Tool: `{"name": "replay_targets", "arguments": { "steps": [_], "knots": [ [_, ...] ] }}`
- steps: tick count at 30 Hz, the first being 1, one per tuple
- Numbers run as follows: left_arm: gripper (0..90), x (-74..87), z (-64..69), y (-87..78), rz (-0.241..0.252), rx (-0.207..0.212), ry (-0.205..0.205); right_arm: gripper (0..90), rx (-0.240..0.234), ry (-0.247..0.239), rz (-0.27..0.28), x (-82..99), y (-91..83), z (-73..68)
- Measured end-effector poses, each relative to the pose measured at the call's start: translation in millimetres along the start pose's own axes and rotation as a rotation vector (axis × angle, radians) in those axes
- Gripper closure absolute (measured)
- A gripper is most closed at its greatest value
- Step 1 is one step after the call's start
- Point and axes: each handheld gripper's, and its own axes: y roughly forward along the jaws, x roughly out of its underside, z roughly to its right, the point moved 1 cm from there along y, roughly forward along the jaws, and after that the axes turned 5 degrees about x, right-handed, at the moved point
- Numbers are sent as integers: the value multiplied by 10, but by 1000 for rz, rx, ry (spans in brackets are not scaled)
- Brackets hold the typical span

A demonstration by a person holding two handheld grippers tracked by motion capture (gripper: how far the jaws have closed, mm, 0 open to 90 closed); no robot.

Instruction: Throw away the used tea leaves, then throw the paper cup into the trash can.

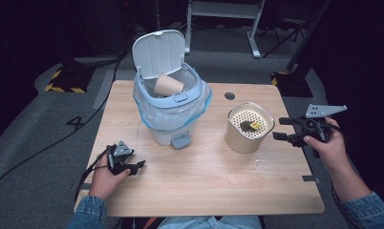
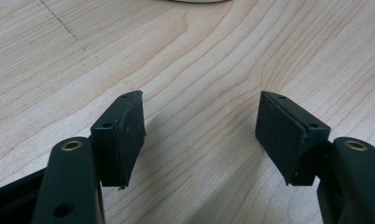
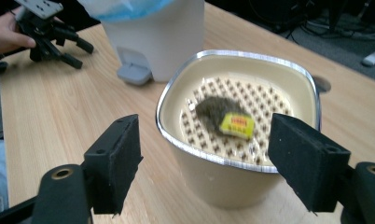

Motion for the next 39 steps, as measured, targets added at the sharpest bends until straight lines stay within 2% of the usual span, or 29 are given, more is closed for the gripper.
{"name": "replay_targets", "arguments": {
  "steps": [8,14,17,21,25,29,32,39],
  "knots": [
    [333,0,0,0,-1,0,0,255,2,74,-32,437,34,69],
    [329,-7,-2,7,1,1,-7,252,10,111,-77,781,136,51],
    [328,-7,-2,8,1,0,-6,250,26,100,-110,932,204,3],
    [329,-7,-1,9,2,-1,-7,243,37,87,-127,1082,294,-51],
    [333,-8,-4,5,1,-5,-6,233,62,73,-137,1182,377,-84],
    [338,-7,-5,1,-2,-4,-1,224,93,32,-164,1281,460,-137],
    [358,-21,-1,-24,-22,-12,6,219,108,14,-172,1334,502,-164],
    [381,-129,6,-150,39,0,-7,178,124,25,-177,1428,577,-169]
  ]
}}
